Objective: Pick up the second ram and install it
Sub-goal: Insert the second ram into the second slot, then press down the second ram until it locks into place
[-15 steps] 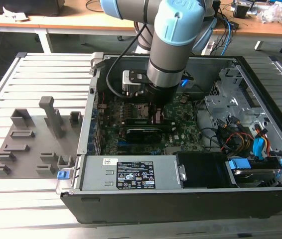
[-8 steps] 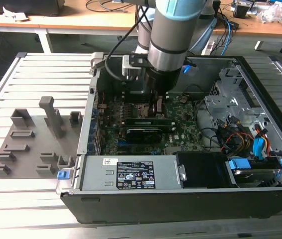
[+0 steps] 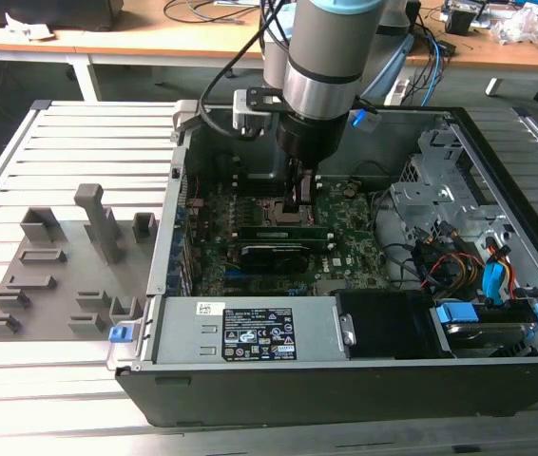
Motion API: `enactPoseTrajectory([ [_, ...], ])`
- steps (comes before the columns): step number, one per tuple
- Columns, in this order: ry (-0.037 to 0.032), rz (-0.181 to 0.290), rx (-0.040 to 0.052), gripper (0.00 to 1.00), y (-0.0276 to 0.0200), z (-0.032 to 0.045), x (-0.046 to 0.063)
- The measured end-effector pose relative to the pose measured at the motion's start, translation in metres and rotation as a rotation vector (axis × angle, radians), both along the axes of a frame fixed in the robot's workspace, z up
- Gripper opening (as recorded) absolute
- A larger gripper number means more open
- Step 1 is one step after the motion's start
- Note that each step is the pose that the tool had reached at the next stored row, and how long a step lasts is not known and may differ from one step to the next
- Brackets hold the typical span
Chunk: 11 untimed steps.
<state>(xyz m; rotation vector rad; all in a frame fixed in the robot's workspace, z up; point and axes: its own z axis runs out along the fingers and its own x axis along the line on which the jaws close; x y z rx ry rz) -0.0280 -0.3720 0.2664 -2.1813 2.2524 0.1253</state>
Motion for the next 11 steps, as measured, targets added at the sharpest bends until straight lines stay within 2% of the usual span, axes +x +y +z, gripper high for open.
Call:
enactPoseTrajectory([
  [4,0.0000,0.000,0.0000,0.11,0.0000,0.0001,0.000],
  [5,0.0018,0.000,-0.0002,0.11,0.0000,-0.0004,0.007],
  [6,0.0068,0.000,-0.0032,0.11,0.0000,-0.0021,0.016],
  [7,0.0099,0.000,-0.0040,0.11,0.0000,-0.0059,0.029],
  [9,0.0108,0.000,-0.0040,0.11,0.0000,-0.0097,0.038],
  [10,0.0116,0.000,-0.0040,0.11,0.0001,-0.0146,0.048],
  [11,0.0118,0.000,-0.0041,0.11,0.0000,-0.0179,0.050],
])
